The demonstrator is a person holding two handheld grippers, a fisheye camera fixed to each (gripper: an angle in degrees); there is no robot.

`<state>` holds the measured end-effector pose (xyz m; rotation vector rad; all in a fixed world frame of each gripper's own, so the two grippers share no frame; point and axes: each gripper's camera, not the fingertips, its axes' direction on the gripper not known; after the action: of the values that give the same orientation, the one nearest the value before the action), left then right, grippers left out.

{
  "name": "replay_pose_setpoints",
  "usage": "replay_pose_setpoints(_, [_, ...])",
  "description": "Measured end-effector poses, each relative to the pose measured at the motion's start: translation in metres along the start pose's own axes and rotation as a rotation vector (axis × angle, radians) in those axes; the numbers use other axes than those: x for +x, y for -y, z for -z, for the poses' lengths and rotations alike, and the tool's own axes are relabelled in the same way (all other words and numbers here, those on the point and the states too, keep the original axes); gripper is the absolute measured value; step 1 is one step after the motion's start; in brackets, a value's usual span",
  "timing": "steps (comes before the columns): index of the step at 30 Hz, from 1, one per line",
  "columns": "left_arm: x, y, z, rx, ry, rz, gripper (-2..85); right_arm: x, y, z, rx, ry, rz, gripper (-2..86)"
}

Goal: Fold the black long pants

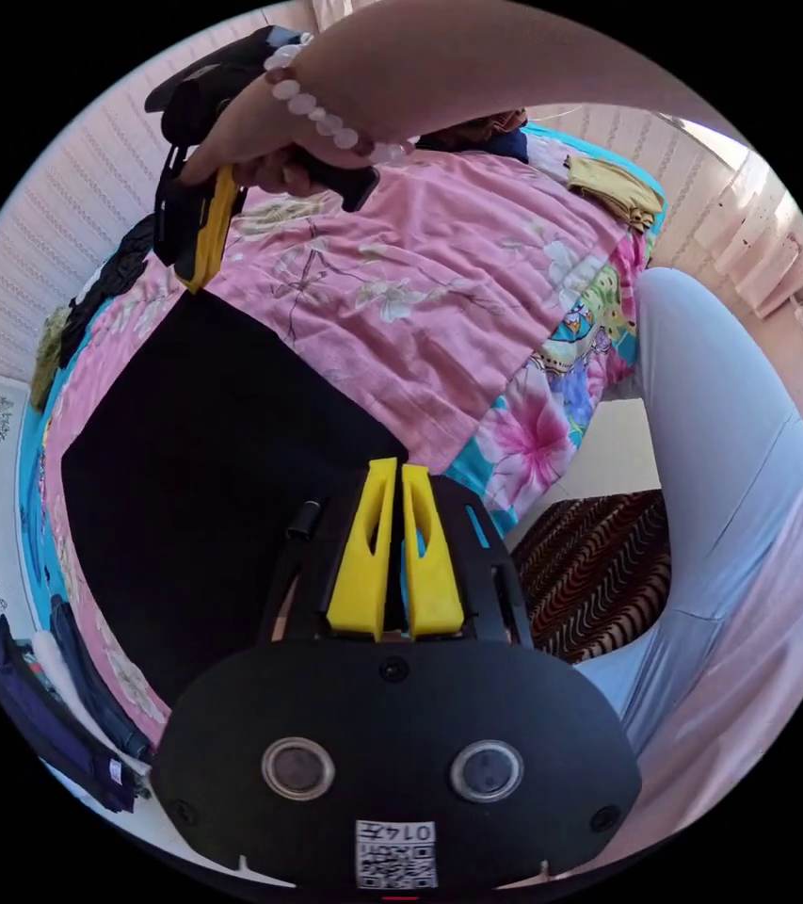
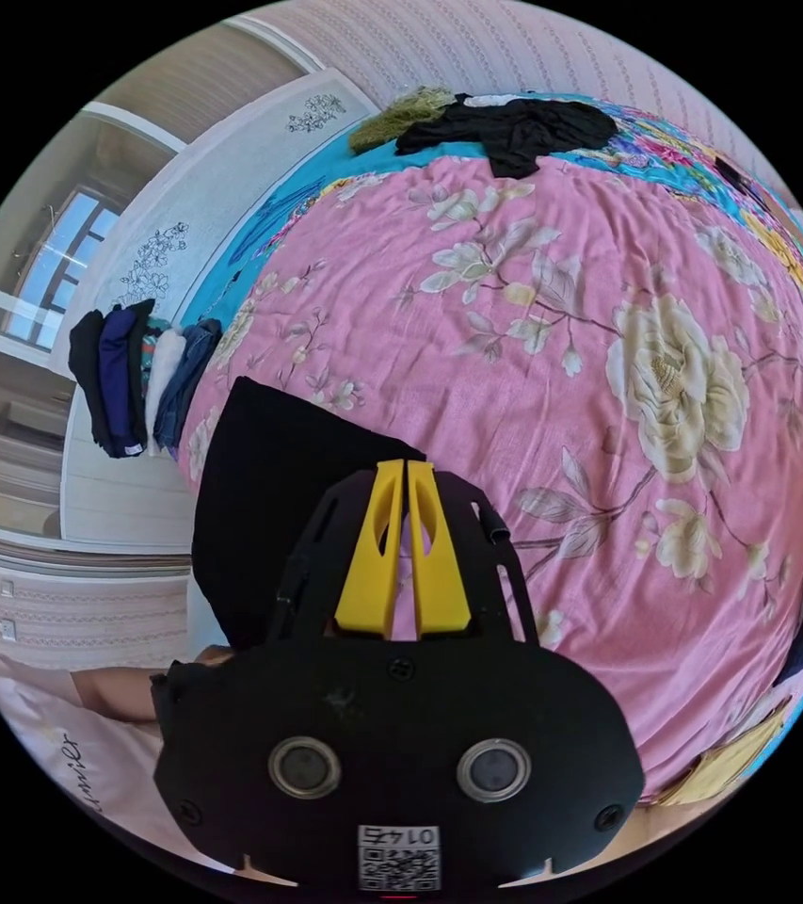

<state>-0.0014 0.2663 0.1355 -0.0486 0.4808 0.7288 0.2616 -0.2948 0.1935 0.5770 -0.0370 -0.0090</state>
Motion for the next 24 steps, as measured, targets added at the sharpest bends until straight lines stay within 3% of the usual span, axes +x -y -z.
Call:
replay_pose_setpoints(4, [-0.007,-0.005,0.032,0.040,-0.018,-0.122,-0.7,0.005,0.007,-0.001,-0.042,-0.001,-0.008,-0.3])
replay_pose_setpoints(7, [-0.034,-0.008,0.048,0.072,-0.097,-0.091,-0.3,0.012,0.005,-0.005,-0.034,0.016,-0.057,0.3])
replay_pose_setpoints(12, [-0.109,-0.051,0.114,0.250,-0.272,0.140,3.4,0.031,-0.021,0.027,0.112,0.175,-0.121,3.0])
replay_pose_setpoints(19, [-0.273,-0.187,0.202,0.469,-0.102,0.743,7.8,0.043,-0.085,0.016,0.079,0.312,-0.145,11.0])
replay_pose_setpoints(24, [-0.350,-0.213,0.189,0.417,-0.189,0.896,15.2,0.033,-0.090,0.001,0.060,0.377,-0.169,14.3])
